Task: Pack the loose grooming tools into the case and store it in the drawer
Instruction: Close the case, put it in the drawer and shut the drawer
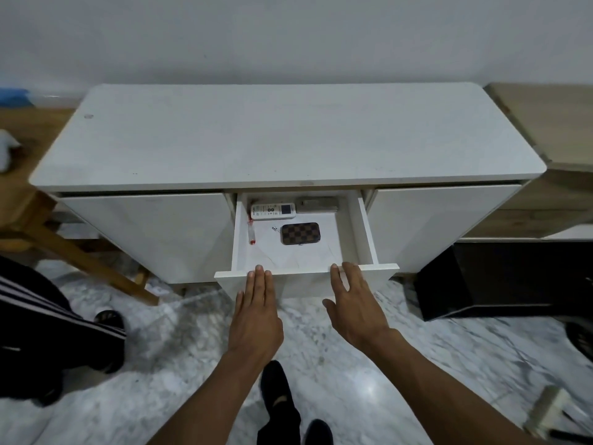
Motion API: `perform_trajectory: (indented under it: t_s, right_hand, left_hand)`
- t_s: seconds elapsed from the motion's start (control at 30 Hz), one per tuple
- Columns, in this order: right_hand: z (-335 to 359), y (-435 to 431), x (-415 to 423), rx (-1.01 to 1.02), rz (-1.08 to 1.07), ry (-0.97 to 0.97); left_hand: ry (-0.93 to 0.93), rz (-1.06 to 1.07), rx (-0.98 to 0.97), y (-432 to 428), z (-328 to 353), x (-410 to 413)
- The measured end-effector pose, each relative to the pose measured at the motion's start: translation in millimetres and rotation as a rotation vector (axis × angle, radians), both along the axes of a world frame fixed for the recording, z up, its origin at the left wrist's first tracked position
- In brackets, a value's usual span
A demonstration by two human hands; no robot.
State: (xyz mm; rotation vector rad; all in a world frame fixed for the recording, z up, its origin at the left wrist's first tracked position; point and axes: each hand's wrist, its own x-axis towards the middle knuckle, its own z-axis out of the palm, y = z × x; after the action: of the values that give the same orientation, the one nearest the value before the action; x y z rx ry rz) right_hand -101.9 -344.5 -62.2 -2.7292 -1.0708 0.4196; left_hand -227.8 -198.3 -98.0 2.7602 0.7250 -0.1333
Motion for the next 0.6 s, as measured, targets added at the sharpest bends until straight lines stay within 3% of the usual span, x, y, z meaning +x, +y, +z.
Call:
perform_trajectory:
  t_s: [0.2, 0.43, 0.6]
  right_hand:
    - [-1.6, 27.2, 24.3, -0.076, -0.024, -0.003]
    - [-1.7, 54.7, 64.8, -0.068, -0.058, 0.041]
    - [2.9, 78.3, 92.6, -0.064, -0.068, 0.047]
  left_hand:
    - [0.069, -0.014, 0.0, 26.8, 6.1, 29.3]
    - [-0.094, -0.051, -0.085, 63.9, -2.1, 65.4]
    - [-0.035, -0.075, -0.047, 90.0, 2.9, 98.8]
